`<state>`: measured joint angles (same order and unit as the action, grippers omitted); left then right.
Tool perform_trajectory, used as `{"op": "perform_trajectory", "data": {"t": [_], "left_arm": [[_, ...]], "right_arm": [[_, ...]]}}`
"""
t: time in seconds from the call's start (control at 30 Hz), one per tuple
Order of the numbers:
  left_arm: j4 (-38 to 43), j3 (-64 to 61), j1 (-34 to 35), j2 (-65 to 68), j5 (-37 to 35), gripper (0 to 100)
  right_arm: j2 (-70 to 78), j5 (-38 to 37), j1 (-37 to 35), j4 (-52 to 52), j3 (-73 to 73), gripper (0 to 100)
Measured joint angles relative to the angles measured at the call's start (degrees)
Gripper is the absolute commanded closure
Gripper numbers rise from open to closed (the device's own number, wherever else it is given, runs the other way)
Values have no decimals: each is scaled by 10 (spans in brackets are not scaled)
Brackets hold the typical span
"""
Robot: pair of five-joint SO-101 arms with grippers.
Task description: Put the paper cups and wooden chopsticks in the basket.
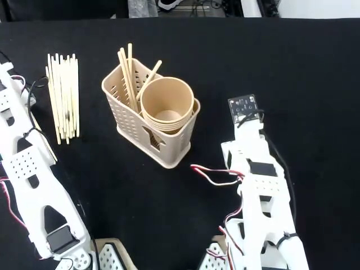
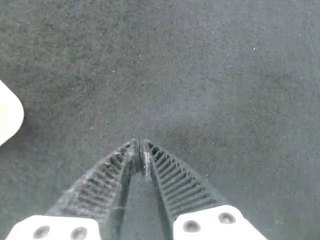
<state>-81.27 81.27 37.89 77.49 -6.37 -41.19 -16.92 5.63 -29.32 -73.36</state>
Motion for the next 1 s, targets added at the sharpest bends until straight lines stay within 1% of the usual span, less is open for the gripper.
{"op": "perform_trajectory", "data": {"t": [0.17,0.27,0.43,0.53,0.7,0.87,1.0], "left_arm": [[-9,2,0,-16,-21,971],[-41,11,1,-30,-26,970],[-123,92,5,-30,-27,970],[-149,106,5,-30,-18,970],[-162,107,5,-37,-13,970],[-153,107,12,-37,-13,965],[-142,107,16,-14,-2,880]], "right_arm": [[0,0,0,0,0,985],[0,0,0,0,0,985],[0,0,0,0,0,985],[0,0,0,0,0,985],[0,0,0,0,0,985],[0,0,0,0,0,985],[0,0,0,0,0,985]]}}
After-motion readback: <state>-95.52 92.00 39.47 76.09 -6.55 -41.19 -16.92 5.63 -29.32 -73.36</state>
